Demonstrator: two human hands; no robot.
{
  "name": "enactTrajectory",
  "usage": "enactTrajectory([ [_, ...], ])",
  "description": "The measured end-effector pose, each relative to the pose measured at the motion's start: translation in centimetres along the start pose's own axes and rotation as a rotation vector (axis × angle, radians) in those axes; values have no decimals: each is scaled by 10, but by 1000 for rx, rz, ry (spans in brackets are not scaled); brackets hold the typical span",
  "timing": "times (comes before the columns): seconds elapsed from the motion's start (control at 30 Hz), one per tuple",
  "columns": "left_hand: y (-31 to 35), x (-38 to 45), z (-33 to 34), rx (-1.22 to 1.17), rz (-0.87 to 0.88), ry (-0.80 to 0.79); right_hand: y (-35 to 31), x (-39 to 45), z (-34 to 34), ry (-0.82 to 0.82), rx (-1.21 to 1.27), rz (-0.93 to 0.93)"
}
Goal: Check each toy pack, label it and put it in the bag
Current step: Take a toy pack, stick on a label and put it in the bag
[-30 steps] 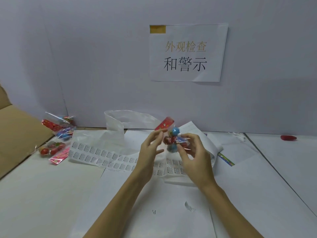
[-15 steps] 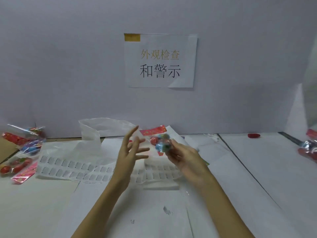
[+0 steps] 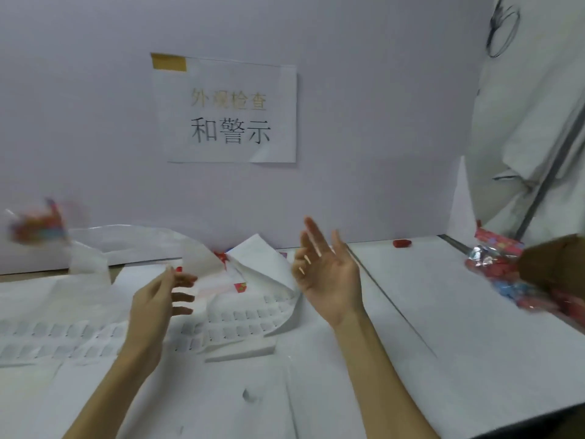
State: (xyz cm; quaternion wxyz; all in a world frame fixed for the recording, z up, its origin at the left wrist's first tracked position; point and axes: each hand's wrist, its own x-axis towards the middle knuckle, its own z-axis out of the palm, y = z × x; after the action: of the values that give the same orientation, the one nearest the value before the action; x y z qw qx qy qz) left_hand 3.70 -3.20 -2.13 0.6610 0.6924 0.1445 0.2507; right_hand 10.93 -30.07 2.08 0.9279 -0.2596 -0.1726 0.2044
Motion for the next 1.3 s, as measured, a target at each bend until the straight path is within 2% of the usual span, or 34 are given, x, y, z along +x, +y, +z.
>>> enactTrajectory([
  [0.1,1,-4,0,88,53,54,56,12,5,-67,-672,176],
  [0.23,-4,2,-9,342,231,191,117,13,-12,-229,-1425,111],
  [0.3,-9,11,-19,492,288,292,125,15,-19,-253,-1593,97],
  [0.47,-7,42,-65,675,191,650,126,20,-26,-272,-1707,59],
  [0.53,-2,54,-90,778,160,743,126,20,-25,-264,-1725,40],
  [0.6,0,64,-120,943,92,736,126,19,-25,-258,-1723,46],
  [0.7,3,78,-164,1169,-176,633,123,20,-24,-256,-1702,51],
  [0.83,3,87,-196,1201,-560,515,122,20,-24,-263,-1683,67],
  [0.9,-1,86,-204,1211,-665,505,122,20,-24,-277,-1683,77],
  [0.97,-5,85,-209,1272,-638,505,121,20,-23,-274,-1687,80],
  [1.07,-5,85,-214,1307,-472,545,121,20,-22,-273,-1680,81],
  [1.3,26,77,-183,1180,165,648,121,19,-19,-259,-1684,91],
])
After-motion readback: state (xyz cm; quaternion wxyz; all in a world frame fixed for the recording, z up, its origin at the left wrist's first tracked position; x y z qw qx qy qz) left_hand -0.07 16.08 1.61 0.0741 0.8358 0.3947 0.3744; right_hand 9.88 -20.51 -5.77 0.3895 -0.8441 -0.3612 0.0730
